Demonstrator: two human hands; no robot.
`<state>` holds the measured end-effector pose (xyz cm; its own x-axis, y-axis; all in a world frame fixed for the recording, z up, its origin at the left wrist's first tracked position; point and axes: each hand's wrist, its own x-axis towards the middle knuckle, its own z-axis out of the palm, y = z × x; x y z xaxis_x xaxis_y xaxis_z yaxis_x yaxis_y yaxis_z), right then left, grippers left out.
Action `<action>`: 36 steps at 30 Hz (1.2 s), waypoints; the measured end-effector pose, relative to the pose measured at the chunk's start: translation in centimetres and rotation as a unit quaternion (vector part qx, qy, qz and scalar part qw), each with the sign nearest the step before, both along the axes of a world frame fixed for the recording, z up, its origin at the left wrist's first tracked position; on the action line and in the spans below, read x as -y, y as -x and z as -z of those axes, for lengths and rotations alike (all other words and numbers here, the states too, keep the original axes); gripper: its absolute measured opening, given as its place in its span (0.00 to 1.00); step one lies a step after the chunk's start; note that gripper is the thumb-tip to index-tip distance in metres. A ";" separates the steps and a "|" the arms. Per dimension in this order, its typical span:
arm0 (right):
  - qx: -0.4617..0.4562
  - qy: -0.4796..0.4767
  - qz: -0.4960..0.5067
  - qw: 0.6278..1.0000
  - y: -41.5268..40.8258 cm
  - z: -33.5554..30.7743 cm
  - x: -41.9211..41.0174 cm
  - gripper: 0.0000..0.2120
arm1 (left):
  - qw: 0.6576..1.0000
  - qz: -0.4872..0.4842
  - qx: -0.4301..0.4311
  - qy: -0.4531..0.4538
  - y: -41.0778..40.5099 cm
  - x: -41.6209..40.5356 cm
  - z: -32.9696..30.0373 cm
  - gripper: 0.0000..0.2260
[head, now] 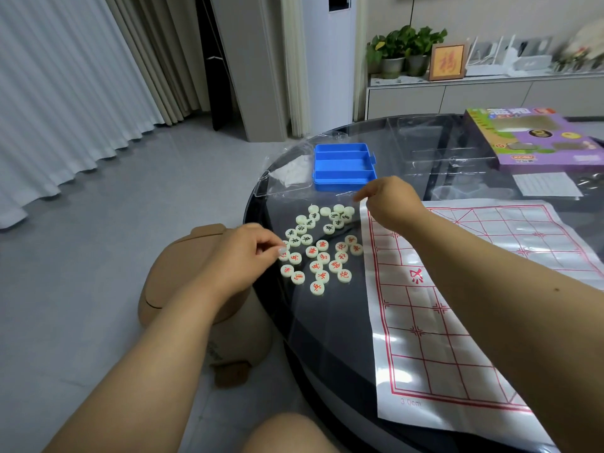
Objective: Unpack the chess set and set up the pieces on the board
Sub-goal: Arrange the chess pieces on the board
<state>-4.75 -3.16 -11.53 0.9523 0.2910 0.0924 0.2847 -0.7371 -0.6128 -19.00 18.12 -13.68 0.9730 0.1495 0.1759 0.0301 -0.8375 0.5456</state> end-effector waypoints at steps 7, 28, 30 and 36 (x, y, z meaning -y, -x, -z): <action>0.015 0.105 -0.052 0.993 -1.4 1.8 -0.7 0.20 | 0.998 0.007 0.002 -0.063 -5.5 0.2 -1.1 0.07; 0.101 0.209 -0.134 0.963 -4.2 2.0 -1.8 0.10 | 0.987 0.074 -0.137 -0.042 -11.5 -1.7 -1.4 0.06; 0.102 0.212 -0.127 0.964 -4.2 2.2 -1.9 0.11 | 0.989 0.061 -0.122 -0.053 -11.4 -1.8 -1.3 0.05; 0.070 0.195 -0.117 0.971 -4.0 2.3 -2.1 0.11 | 0.989 0.040 -0.125 -0.062 -11.6 -1.9 -1.0 0.06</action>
